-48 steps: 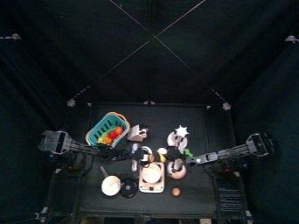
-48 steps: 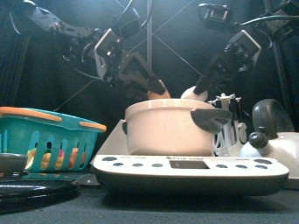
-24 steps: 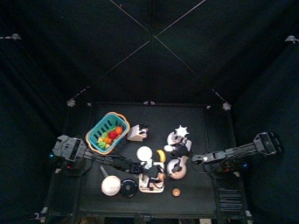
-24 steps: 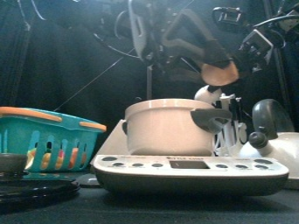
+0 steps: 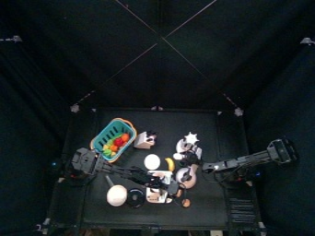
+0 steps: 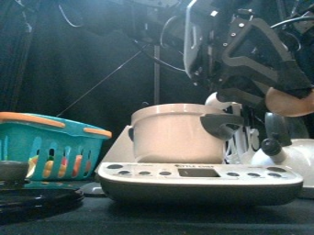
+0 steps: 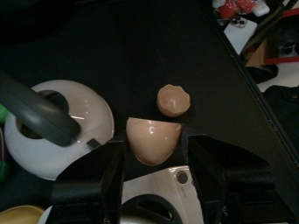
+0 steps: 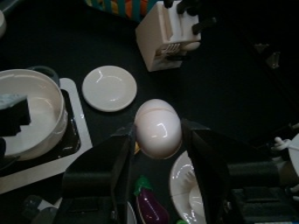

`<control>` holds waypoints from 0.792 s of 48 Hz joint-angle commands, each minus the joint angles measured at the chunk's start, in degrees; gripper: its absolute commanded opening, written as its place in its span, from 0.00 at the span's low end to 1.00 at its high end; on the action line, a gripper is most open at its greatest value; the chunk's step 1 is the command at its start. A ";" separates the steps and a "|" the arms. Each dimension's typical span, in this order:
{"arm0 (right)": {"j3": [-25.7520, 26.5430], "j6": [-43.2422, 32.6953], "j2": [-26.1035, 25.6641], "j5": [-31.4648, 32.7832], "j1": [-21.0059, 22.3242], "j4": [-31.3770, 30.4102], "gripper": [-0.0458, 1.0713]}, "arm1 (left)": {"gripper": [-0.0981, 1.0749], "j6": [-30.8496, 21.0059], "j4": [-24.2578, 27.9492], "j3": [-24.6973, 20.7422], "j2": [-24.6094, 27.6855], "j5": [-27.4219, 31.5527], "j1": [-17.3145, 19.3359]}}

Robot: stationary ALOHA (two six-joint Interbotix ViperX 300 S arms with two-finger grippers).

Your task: Place egg shell next to other egg shell

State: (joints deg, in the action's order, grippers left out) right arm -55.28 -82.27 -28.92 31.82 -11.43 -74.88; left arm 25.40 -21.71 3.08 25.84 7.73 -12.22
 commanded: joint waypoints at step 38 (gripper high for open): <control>0.00 -0.09 -0.18 -0.09 -0.18 0.26 0.60 | 0.96 0.09 2.20 -1.85 -2.64 -0.53 0.70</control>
State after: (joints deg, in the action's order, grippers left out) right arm -55.72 -82.27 -28.83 31.82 -11.51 -74.53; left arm 25.49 -20.74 2.99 25.93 7.73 -11.78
